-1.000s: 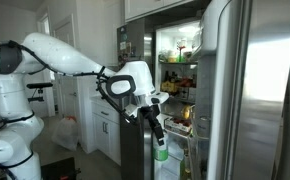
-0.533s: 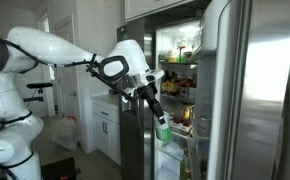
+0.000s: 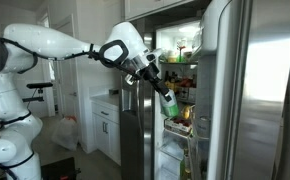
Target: Remove the green can from the stool and place it in the fridge
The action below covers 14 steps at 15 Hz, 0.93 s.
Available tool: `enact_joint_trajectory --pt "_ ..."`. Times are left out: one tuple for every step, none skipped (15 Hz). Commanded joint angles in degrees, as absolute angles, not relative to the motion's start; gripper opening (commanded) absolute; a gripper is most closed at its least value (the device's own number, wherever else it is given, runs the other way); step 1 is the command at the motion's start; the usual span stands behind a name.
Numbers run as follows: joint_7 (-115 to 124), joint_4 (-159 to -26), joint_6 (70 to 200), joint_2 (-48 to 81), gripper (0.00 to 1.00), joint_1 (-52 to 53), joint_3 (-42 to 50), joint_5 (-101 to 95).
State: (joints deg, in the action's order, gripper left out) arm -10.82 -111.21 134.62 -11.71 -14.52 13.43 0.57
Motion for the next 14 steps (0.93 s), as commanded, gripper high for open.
enact_joint_trajectory --pt "-11.8 -106.7 139.2 -8.3 0.47 -12.6 13.9 1.1" --pt "-12.0 -106.0 140.7 -7.3 0.47 -12.4 13.8 0.6" --pt "-12.5 -105.3 142.3 -6.2 0.47 -12.3 13.9 0.3" --pt "-13.2 -104.7 144.0 -5.1 0.47 -12.2 13.9 0.2" --pt "-13.6 -103.8 145.4 -3.7 0.47 -12.3 14.0 0.0" --pt "-14.2 -102.9 146.6 -2.3 0.47 -12.5 14.0 0.0" --pt "-14.4 -101.8 147.4 -1.0 0.47 -12.7 14.1 0.2" --pt "-14.9 -100.4 147.7 0.4 0.47 -12.9 14.1 0.3" --pt "-15.5 -99.5 148.3 1.5 0.47 -13.2 14.1 0.6" --pt "-15.8 -98.3 148.5 2.8 0.47 -13.5 14.2 0.8" --pt "-16.0 -97.2 148.5 3.9 0.47 -13.8 14.2 0.7" --pt "-16.6 -96.1 148.2 4.9 0.47 -14.1 14.2 0.8" --pt "-17.0 -95.2 148.2 5.7 0.47 -14.4 14.2 0.8" --pt "-17.2 -94.3 148.2 6.6 0.47 -14.8 14.1 0.6"
